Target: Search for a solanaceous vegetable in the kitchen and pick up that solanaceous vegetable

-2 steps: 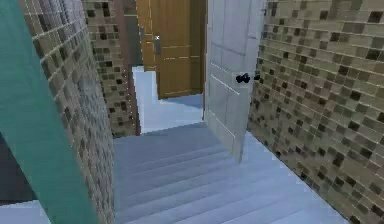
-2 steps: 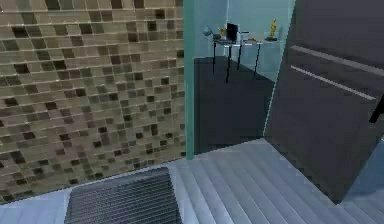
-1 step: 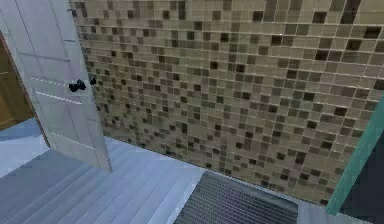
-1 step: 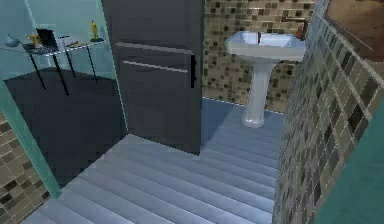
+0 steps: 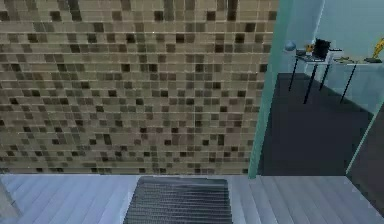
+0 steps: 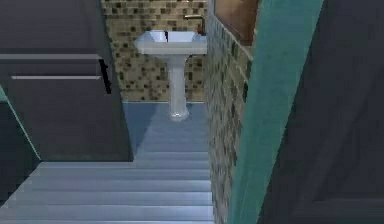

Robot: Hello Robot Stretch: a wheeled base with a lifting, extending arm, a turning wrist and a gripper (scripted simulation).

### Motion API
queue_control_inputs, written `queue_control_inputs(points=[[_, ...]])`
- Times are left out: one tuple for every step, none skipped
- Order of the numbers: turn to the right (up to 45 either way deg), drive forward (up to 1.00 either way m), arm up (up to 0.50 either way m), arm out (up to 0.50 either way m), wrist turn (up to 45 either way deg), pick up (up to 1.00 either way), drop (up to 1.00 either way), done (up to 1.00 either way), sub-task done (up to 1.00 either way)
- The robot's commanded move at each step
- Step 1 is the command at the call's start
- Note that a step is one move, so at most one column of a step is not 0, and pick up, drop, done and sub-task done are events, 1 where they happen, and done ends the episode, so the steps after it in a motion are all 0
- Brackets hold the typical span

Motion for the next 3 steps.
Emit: queue_control_inputs(points=[[0.0, 0.15, 0.00, 0.00, 0.0, 0.00, 0.00, 0.00, 0.00], [-45.0, 0.00, 0.00, 0.00, 0.0, 0.00, 0.00, 0.00, 0.00], [-45.0, 0.00, 0.00, 0.00, 0.0, 0.00, 0.00, 0.00, 0.00]])
